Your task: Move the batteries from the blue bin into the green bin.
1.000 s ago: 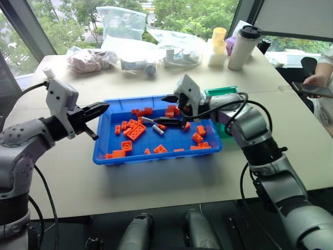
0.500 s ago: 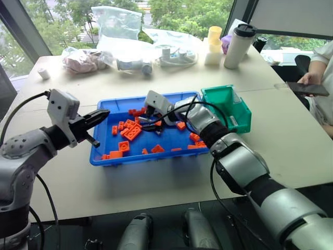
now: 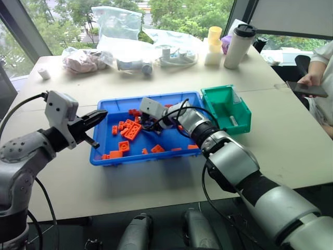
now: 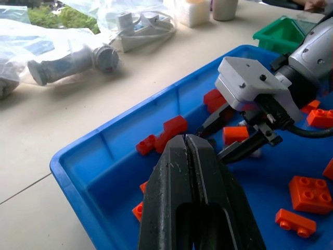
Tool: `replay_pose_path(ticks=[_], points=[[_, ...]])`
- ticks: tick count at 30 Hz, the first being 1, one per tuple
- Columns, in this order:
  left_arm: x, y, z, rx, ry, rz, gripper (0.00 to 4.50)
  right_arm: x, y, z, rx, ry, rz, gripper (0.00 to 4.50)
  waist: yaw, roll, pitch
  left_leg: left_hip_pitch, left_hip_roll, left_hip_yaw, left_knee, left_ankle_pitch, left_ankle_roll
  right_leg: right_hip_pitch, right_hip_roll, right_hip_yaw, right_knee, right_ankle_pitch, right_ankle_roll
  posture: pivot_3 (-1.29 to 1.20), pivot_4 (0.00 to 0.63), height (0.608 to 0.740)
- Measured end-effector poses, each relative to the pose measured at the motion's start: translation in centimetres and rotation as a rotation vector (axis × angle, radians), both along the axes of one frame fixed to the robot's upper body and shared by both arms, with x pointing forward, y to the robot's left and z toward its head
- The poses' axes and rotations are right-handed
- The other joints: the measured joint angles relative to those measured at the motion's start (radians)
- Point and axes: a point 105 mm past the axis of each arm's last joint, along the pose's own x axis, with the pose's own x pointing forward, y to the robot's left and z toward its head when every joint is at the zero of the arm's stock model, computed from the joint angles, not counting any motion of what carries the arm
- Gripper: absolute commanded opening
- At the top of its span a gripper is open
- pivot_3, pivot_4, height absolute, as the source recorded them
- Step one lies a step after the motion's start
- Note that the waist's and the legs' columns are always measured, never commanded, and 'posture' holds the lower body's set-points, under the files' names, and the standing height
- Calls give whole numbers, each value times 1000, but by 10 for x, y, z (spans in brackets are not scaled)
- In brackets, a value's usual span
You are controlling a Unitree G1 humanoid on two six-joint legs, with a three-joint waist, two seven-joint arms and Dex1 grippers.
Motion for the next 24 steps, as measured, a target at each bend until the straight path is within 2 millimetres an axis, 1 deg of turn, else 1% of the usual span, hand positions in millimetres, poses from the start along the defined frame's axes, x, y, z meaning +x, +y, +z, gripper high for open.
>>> replay_pose_path(ticks=[1, 2, 6, 8, 10, 11, 12, 14, 15, 16, 17, 18, 21, 22, 24], points=[[1, 0, 1, 0, -5, 1, 0, 1, 1, 2, 6, -5, -8, 94, 0, 0, 0, 0, 0, 0, 0, 0, 0, 0, 0, 0, 0, 0, 0, 0, 150, 740], [1, 0, 3, 0, -10, 2, 0, 2, 2, 3, 10, -11, -16, 12, 0, 0, 0, 0, 0, 0, 0, 0, 0, 0, 0, 0, 0, 0, 0, 0, 150, 740], [3, 1, 5, 4, -19, 10, 0, 5, 3, 10, 12, -33, -34, 15, 0, 0, 0, 0, 0, 0, 0, 0, 0, 0, 0, 0, 0, 0, 0, 0, 150, 740], [4, 0, 5, 6, -24, 7, 0, 11, -4, 20, 24, -51, -52, 15, 2, 0, 0, 0, 0, 0, 0, 0, 0, 0, 0, 0, 0, 0, 0, 0, 150, 740], [5, -2, 5, 4, -28, 1, 0, 19, -18, 37, 43, -94, -73, 15, 4, 0, 0, -1, -1, 0, 1, 0, 0, 0, 0, 0, 0, 0, 0, 0, 150, 740], [6, -2, 5, 1, -31, -2, 0, 25, -30, 51, 56, -129, -88, 15, 6, 0, 0, -1, -1, 0, 1, 0, 0, 0, 0, 0, 0, 0, 0, 0, 150, 740], [7, -4, 6, -2, -34, -7, 0, 31, -46, 67, 80, -171, -119, 15, 10, 0, 0, -1, -1, -1, 1, 0, 1, 1, -1, -1, 0, 0, 0, 0, 150, 740], [9, -6, 5, -5, -35, -12, 0, 38, -76, 92, 126, -239, -191, 15, 11, 0, 0, -1, -1, -1, 1, -1, 1, 1, -1, -1, -1, 0, 0, 0, 150, 740], [10, -7, 3, -7, -30, -14, 0, 39, -89, 101, 142, -263, -224, 15, 9, 0, 0, -1, -1, -1, 1, -1, 2, 1, -1, -1, -1, 0, 0, 0, 150, 740], [11, -9, 2, -12, -28, -21, 0, 38, -106, 106, 159, -269, -270, 15, 8, 0, 0, -1, -1, 0, 1, -1, 2, 1, -2, -1, -1, 0, 0, 0, 150, 740], [12, -13, 1, -15, -27, -34, 0, 34, -129, 108, 183, -266, -333, 15, 10, 0, 0, -1, -1, -1, 1, -2, 3, 1, -2, -1, -1, 0, 0, 0, 150, 740], [13, -15, -1, -16, -21, -46, 0, 29, -154, 103, 192, -233, -410, 15, 14, 0, 0, -1, -1, -1, 1, -2, 3, 1, -2, -1, -1, 0, 0, 0, 150, 740], [16, -18, -5, -25, -8, -66, 0, 15, -211, 92, 177, -161, -600, 15, 15, 1, 0, -1, -1, 1, 1, -2, 4, 1, -2, 0, -1, 0, 0, 0, 150, 740], [17, -19, -6, -26, -4, -72, 0, 9, -224, 91, 170, -151, -645, 15, 11, 1, 0, -1, 0, 2, 1, -2, 4, 0, -2, 0, 0, 0, 0, 0, 150, 740], [19, -23, -8, -23, 5, -91, 0, -1, -236, 94, 164, -154, -694, 15, -1, 1, 0, 0, 1, 3, 0, -2, 4, 0, -1, 2, 0, 0, 0, 0, 150, 740]])
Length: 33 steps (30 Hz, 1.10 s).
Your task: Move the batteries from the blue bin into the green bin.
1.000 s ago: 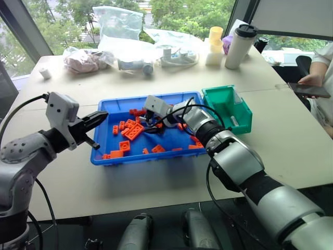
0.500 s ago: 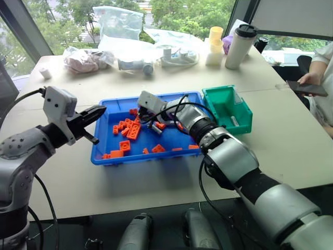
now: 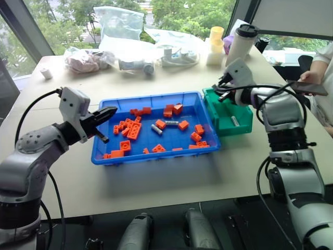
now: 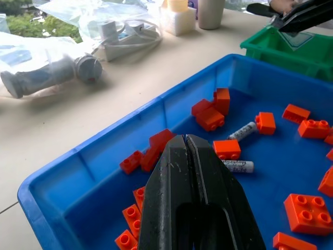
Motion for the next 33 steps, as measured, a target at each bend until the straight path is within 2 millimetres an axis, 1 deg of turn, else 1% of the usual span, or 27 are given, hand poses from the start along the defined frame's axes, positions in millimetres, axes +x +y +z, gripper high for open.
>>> replay_pose_path(ticks=[3, 5, 7, 8, 9, 13, 14, 17, 18, 21, 22, 23, 24, 25, 27, 28, 30, 33], points=[[6, -7, 1, 2, -4, -37, 0, -12, -8, 2, -3, -7, -41, 15, 5, 0, 0, 0, 0, -1, 0, 0, 0, 0, 0, -1, 0, 0, 0, 0, 150, 740], [12, -11, 2, 3, -12, -54, 0, -20, -7, -6, 10, 16, -54, 15, 9, 0, 0, 0, 0, -1, 1, 0, 0, 1, 0, -1, 0, 0, 0, 0, 150, 740], [15, -13, 3, -5, -19, -68, 0, -26, -3, -15, 28, 49, -49, 1090, 10, 0, 0, -1, -1, 0, 1, 0, 0, 1, -2, 0, 0, 0, 0, 0, 150, 740], [16, -13, 3, -4, -20, -71, 0, -28, -2, -17, 33, 58, -50, 1481, 10, 0, 0, -1, -1, 0, 1, 0, 0, 1, -2, 0, 0, 0, 0, 0, 150, 740], [16, -12, 3, -3, -20, -71, 0, -28, -2, -17, 34, 59, -56, 1986, 10, 0, 0, -1, -1, 0, 1, 0, 0, 1, -2, 0, 0, 0, 0, 0, 150, 740], [17, -11, 2, 3, -24, -71, 0, -28, -1, -8, 39, 30, -70, 4050, 10, 0, 0, -1, -1, 0, 1, 0, 0, 1, -1, 0, 0, 0, 0, 0, 150, 740], [17, -11, 2, 2, -24, -74, 0, -28, 0, -2, 36, 12, -68, 4461, 10, 0, 0, -1, -1, 0, 1, 0, 0, 1, -2, 0, 0, 0, 0, 0, 150, 740], [17, -12, 2, -2, -24, -78, 0, -30, 5, 19, 25, -54, -42, 4461, 12, 0, 0, -1, -1, -1, 1, 0, 0, 1, -1, -1, -1, 0, 0, 0, 150, 740], [17, -12, 2, 0, -24, -76, 0, -32, 11, 26, 36, -66, -18, 4461, 11, 0, 0, -1, -1, -1, 1, 0, 0, 1, -1, 0, -1, 0, 0, 0, 150, 740], [17, -13, 1, 0, -25, -74, 0, -40, 43, 49, 90, -111, 105, 4461, 5, 0, 0, 0, -1, -1, 1, 0, 0, 1, -1, -1, 0, 0, 0, 0, 150, 740], [17, -12, 1, -1, -25, -73, 0, -42, 63, 53, 134, -110, 160, 4461, 3, 0, 0, 0, 0, -1, 1, 0, 0, 1, -1, -1, 0, 0, 0, 0, 150, 740], [18, -13, 0, -2, -25, -72, 0, -45, 82, 51, 170, -97, 214, 4461, 3, 0, -1, 0, 0, -1, 1, 0, 0, 1, 0, -1, 0, 0, 0, 0, 150, 740], [18, -13, 0, -3, -25, -71, 0, -48, 102, 43, 198, -60, 265, 4461, 3, 0, -1, 0, 0, -1, 0, 0, 0, 1, 0, -1, 0, 0, 0, 0, 150, 740], [18, -14, 0, -4, -26, -71, 0, -52, 123, 29, 212, -5, 318, 4461, 5, 0, -1, 0, 0, -2, 0, 0, 0, 0, 0, -1, 0, 0, 0, 0, 150, 740], [18, -13, 0, -5, -26, -68, 0, -62, 150, 0, 209, 90, 388, 4461, 10, 0, -1, -1, -1, -3, 1, 0, 0, 0, -1, -1, 0, 0, 0, 0, 150, 740], [18, -12, -1, -5, -25, -62, 0, -66, 159, -14, 202, 131, 406, 4461, 15, 0, -1, -2, -2, -3, 1, 0, 0, 0, -2, -1, 0, 0, 0, 0, 150, 740], [17, -11, -2, -5, -21, -54, 0, -72, 170, -34, 179, 190, 435, 4461, 24, 0, -1, -2, -3, -2, 3, 0, 0, 0, -2, -1, 0, 0, 0, 0, 150, 740], [14, -9, -4, 2, -20, -45, 0, -73, 179, -48, 175, 221, 448, 4461, 31, -1, -1, -2, -3, -2, 3, 0, 0, 0, -2, -1, 0, 0, 0, 0, 150, 740]])
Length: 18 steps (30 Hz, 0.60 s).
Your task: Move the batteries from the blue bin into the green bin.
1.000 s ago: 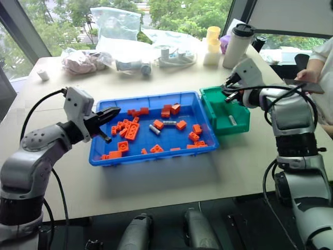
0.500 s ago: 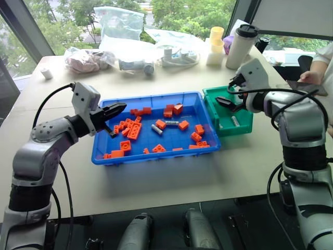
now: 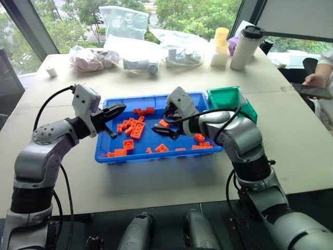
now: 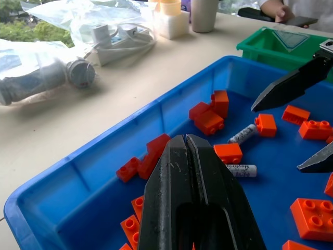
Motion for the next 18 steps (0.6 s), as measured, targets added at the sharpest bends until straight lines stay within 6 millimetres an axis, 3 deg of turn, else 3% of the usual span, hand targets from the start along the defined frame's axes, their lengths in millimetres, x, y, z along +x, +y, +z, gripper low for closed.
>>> replay_pose_path(ticks=[9, 18], points=[[-6, 7, 2, 9, -11, 38, 0, 6, 10, -43, -40, 100, 15, 4461, -3, 0, 0, 1, 1, 0, -1, 0, 0, 0, 1, 0, 0, 0, 0, 0, 150, 740], [-12, 3, 1, 10, -6, 37, 0, 16, 12, -57, -66, 101, 12, 4461, -3, 0, 0, 1, 1, 0, -1, 0, 0, 0, 1, 0, 0, 0, 0, 0, 150, 740]])
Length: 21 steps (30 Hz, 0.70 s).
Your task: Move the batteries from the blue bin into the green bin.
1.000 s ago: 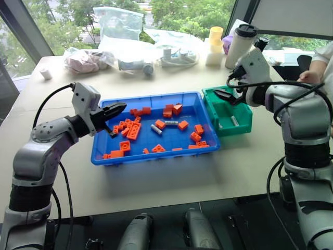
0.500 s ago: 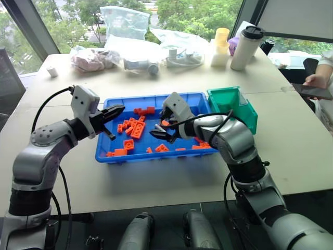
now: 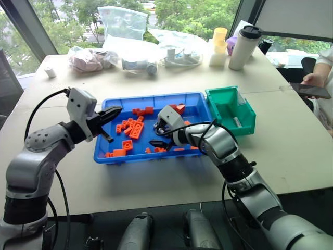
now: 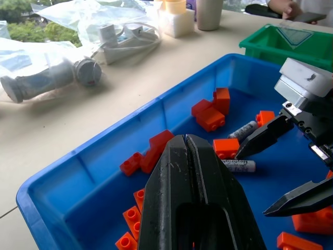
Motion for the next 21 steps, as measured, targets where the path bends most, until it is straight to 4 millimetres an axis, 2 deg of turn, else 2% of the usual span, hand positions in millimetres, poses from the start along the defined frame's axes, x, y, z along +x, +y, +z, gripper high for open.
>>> replay_pose_path(ticks=[2, 5, 6, 12, 14, 16, 21], points=[[0, 1, -1, -1, 4, 7, 0, 3, 2, -4, 1, 7, -4, 4461, -1, 0, 0, 0, 0, 0, 0, 0, 0, 0, 0, 0, 0, 0, 0, 0, 150, 740], [0, 1, 0, -2, 1, 13, 0, 7, 11, -5, 0, -5, 3, 3603, -2, 0, 0, 0, 0, 0, 0, 0, 0, 0, 0, 0, 0, 0, 0, 0, 150, 740], [0, 0, 0, -1, -1, 11, 0, 9, 14, -6, 0, -11, 6, 3004, -2, 0, 0, 0, 0, 0, 0, 0, 0, 0, 0, 0, 0, 0, 0, 0, 150, 740], [-1, -1, 2, 1, -8, 9, 0, 14, 17, -7, -63, -86, 39, 58, -1, 0, 0, 0, 0, 0, 0, 0, 0, 0, 0, 0, 0, 0, 0, 0, 150, 740], [-1, -1, 2, 0, -9, 11, 0, 14, 11, -4, -88, -110, 51, 74, 1, 0, 0, 0, 0, 0, 0, 0, 0, 0, 0, 0, 0, 0, 0, 0, 150, 740], [-1, -1, 2, 0, -9, 15, 0, 18, -3, 11, -115, -182, 50, 74, 5, 0, 0, 0, 0, 0, 0, 0, 0, 0, 0, 0, 0, 0, 0, 0, 150, 740], [0, -2, 1, -9, -9, 14, 0, 31, -49, 75, -92, -352, -67, 74, 4, 0, 0, 0, 0, 0, 0, 0, 0, 0, 0, 0, 0, 0, 0, 0, 150, 740]])
